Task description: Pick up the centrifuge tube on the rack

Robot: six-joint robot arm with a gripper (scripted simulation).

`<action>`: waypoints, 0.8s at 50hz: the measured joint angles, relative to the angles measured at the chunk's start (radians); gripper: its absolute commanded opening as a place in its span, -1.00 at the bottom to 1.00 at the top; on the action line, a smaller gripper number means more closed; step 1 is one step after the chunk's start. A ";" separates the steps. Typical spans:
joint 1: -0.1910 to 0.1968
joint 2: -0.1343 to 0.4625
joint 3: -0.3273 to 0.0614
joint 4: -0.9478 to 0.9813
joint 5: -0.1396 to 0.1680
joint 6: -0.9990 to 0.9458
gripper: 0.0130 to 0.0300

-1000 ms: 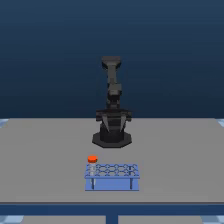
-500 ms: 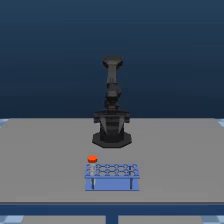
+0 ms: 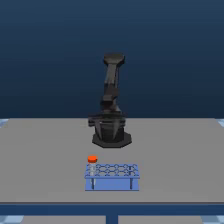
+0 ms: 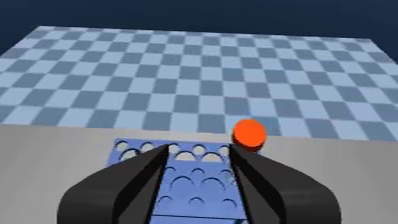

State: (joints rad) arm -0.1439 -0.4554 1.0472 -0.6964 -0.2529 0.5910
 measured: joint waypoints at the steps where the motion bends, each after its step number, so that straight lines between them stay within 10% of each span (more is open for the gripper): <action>1: -0.005 0.008 -0.006 -0.016 -0.001 0.015 1.00; 40: -0.123 0.250 -0.236 -0.536 -0.003 0.482 1.00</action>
State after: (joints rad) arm -0.2667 -0.2051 0.8109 -1.2325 -0.2554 1.0733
